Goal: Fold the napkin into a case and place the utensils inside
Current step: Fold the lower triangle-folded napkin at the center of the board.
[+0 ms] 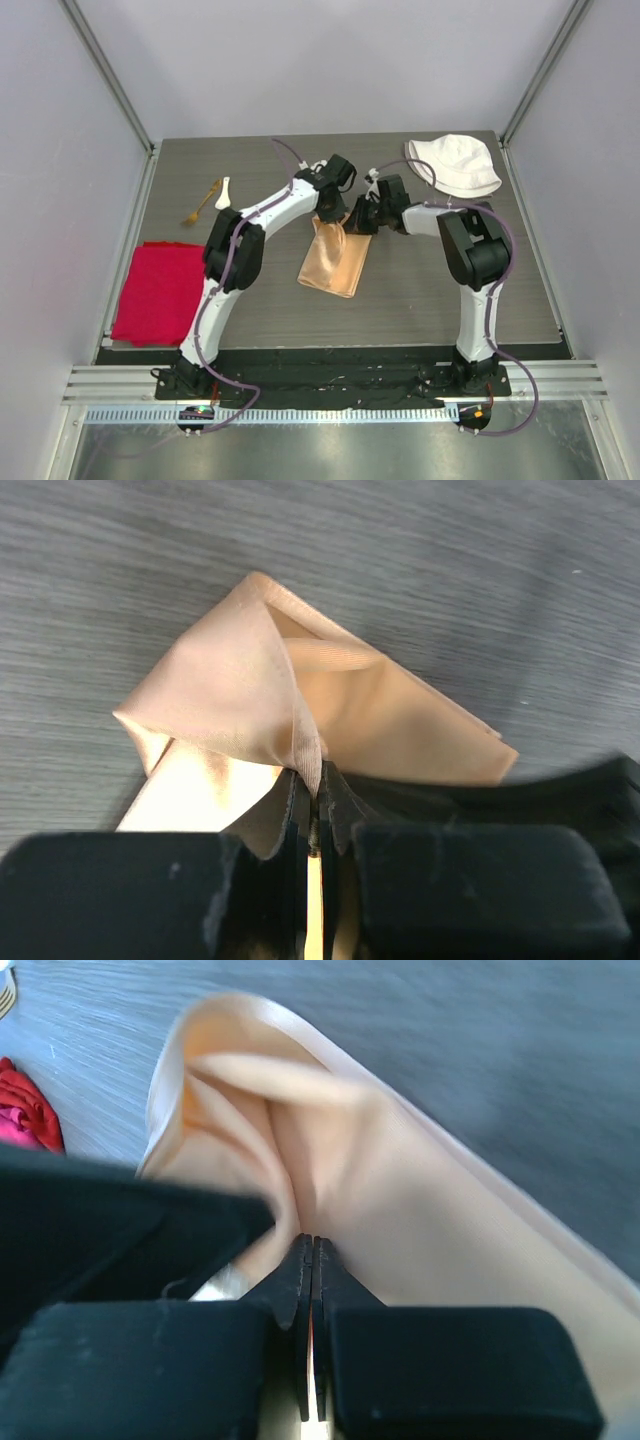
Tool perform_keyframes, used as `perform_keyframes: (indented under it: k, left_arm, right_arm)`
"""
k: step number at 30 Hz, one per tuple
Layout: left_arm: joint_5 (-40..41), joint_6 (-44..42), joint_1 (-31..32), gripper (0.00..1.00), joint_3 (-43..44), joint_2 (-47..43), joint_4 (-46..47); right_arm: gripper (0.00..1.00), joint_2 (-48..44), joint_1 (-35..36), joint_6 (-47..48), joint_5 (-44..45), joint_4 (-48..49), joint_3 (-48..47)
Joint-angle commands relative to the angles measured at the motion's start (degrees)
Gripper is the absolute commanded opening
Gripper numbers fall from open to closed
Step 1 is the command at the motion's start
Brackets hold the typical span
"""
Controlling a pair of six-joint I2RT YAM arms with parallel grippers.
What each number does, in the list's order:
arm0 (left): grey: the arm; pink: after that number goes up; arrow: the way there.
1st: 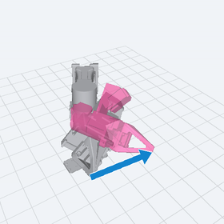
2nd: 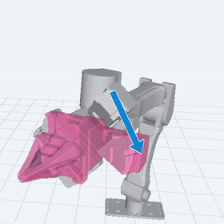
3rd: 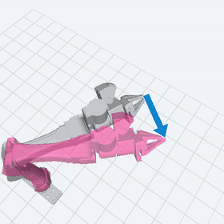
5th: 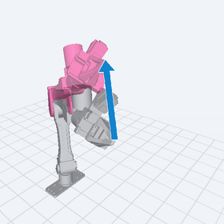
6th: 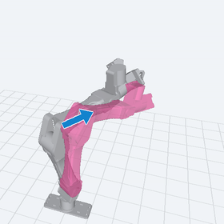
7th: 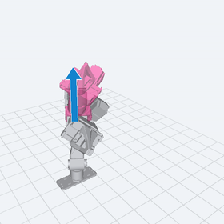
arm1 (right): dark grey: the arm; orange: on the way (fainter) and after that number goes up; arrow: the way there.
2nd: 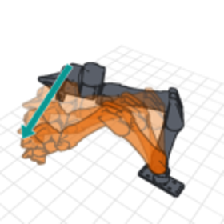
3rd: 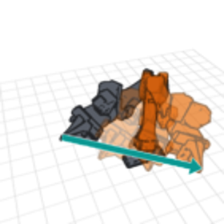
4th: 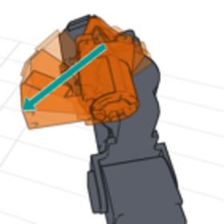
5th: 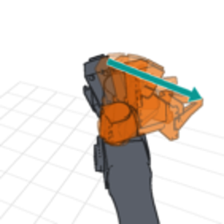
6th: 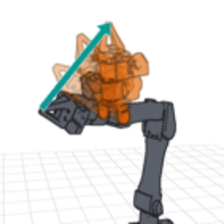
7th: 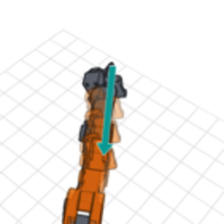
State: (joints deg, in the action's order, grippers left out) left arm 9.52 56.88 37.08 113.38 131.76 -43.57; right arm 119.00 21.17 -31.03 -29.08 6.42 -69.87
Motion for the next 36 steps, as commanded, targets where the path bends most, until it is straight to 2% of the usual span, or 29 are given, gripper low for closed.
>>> perform_keyframes:
  k: [1, 6, 9, 17, 26, 29, 30, 33, 36]
  left_arm:
    - [5.59, 3.58, 1.06, 0.0, 1.05, 1.22, 0.85]
    - [6.12, 4.99, 2.46, 0.02, -3.43, 0.07, 7.61]
    - [5.34, 5.17, 3.26, 0.13, -5.62, -0.45, 11.65]
    - [2.27, 4.38, 4.67, 0.27, -12.04, -2.3, 23.96]
    - [-3.45, -0.45, 4.58, 0.54, -27.77, -9.85, 42.41]
    - [-8.01, -3.08, 4.32, 0.6, -32.77, -11.97, 52.59]
    - [-12.64, -3.18, 4.14, 0.6, -33.4, -11.88, 57.5]
    - [-17.4, -3.09, 3.79, 0.59, -36.91, -12.32, 65.94]
    - [-19.1, -4.4, 3.7, 0.59, -39.37, -12.93, 69.83]
  right_arm:
    - [0.01, -8.34, -2.26, 0.08, 1.74, -2.36, 2.28]
    - [0.01, -10.46, -3.15, 2.29, 2.8, -4.57, 4.74]
    - [0.01, -9.84, -3.15, 2.46, 3.33, -3.96, 5.62]
    - [0.01, -13.44, -6.31, 3.34, 3.5, -3.78, 8.77]
    - [0.04, -15.91, -11.23, 3.78, 2.28, -3.86, 9.67]
    - [0.13, -14.51, -12.03, 4.83, 0.78, -5.97, 6.17]
    - [0.19, -14.41, -12.11, 4.66, 0.0, -6.06, 5.54]
    - [0.31, -13.27, -12.2, 4.48, -2.98, -5.98, 2.55]
    - [0.36, -10.9, -11.94, 6.24, -6.42, -10.27, -1.67]
